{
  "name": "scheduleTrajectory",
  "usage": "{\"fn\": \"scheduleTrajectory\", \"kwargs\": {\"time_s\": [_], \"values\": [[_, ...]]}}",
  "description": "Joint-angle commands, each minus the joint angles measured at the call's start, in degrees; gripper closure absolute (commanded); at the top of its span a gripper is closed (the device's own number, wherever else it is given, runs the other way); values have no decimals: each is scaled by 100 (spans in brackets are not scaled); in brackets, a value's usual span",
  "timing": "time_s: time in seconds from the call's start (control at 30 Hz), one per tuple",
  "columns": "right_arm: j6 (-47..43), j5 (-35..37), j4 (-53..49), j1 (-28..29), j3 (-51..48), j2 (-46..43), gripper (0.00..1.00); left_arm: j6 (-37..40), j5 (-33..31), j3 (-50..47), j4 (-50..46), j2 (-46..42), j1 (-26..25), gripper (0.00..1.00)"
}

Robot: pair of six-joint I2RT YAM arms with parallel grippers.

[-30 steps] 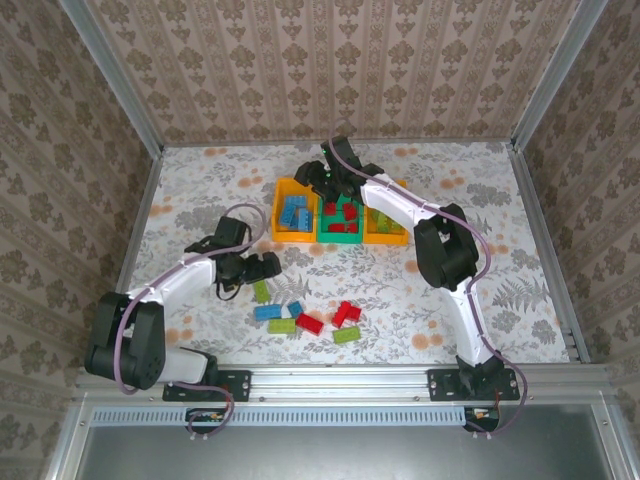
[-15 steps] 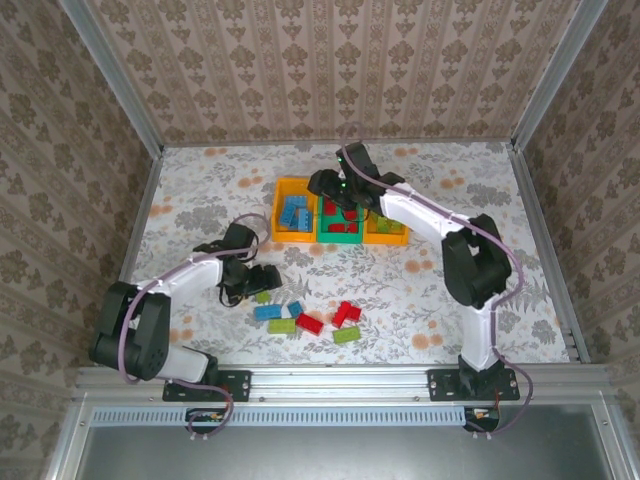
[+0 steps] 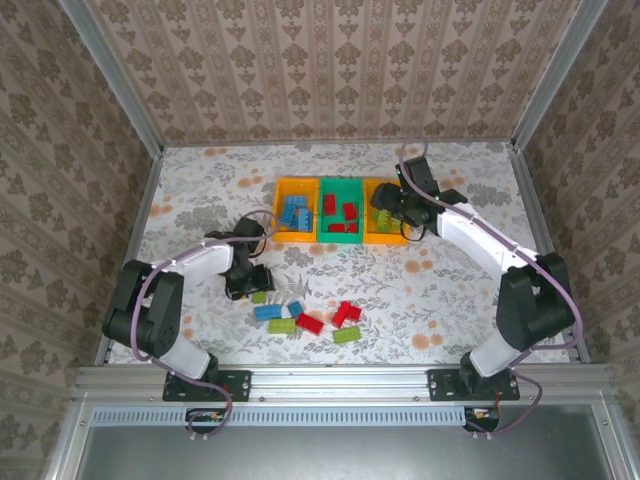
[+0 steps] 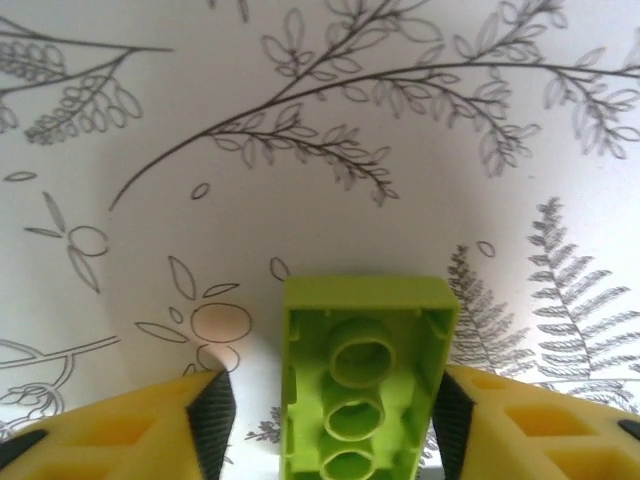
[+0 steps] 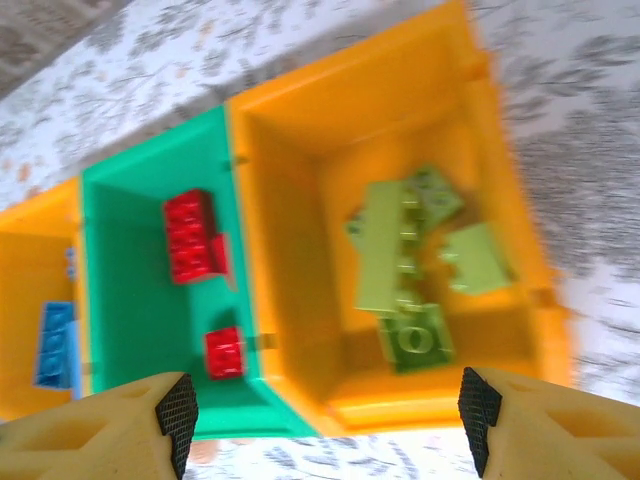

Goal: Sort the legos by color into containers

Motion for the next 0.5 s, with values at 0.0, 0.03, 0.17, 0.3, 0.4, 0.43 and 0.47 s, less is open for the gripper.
{"fn": "scheduleTrajectory", "kwargs": {"time_s": [0.0,0.03,0.17,0.3,0.4,0.43,0.47], "values": [[-310,528,-432,-222,-373,-513,26,214,481,5,667,394,-159,51],[-315,556,-444,-323,-500,-629,25,218,471,33,672,428,-167,53],[-302,562,-431,-624,-926,-1085,24,222,430,123,680,499,-170,62],[-315,579,-409,-798,-1213,-1413,24,231,401,230,742,473,-170,69],[-342,585,-462,-893,-1331,-1518,23,265,505,395,866,374,-169,71],[-350,587,-493,-917,-1372,-1530,23,319,562,498,921,340,-176,71],[-363,602,-536,-940,-1408,-1520,23,384,608,653,945,304,-188,71]]}}
